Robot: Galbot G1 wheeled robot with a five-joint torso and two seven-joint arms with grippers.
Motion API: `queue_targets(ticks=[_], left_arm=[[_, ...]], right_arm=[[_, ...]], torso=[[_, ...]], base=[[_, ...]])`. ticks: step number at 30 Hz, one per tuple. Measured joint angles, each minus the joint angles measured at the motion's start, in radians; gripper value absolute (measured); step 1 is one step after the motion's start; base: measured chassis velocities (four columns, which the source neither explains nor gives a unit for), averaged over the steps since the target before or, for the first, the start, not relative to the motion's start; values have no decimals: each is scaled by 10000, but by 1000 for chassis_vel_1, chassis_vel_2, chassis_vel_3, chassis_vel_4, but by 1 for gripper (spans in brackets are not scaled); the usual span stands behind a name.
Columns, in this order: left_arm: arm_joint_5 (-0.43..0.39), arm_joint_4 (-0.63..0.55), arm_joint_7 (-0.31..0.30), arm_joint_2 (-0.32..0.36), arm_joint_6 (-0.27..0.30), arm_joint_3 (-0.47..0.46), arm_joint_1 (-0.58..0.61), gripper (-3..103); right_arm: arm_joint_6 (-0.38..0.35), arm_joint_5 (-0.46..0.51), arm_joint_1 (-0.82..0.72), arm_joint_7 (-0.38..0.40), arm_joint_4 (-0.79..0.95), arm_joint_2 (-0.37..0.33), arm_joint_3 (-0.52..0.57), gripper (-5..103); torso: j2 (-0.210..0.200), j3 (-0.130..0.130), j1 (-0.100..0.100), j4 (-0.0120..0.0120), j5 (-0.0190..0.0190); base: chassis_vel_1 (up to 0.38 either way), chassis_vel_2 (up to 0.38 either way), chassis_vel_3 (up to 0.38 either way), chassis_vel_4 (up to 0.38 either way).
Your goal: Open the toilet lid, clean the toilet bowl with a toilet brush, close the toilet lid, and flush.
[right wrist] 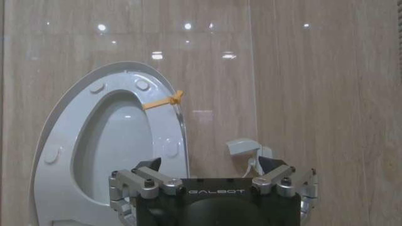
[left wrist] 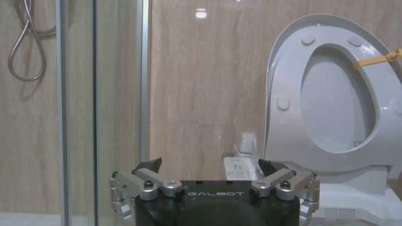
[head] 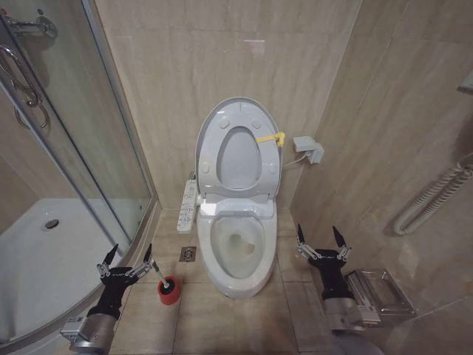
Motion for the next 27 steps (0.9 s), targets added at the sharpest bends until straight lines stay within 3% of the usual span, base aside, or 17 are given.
queue_targets(ticks=[27], left_arm=[[0,0,0,0,0,0,0,100]], right_arm=[[0,-1,0,0,-1,0,0,100]], torso=[[0,0,0,0,0]], base=[[0,0,0,0]])
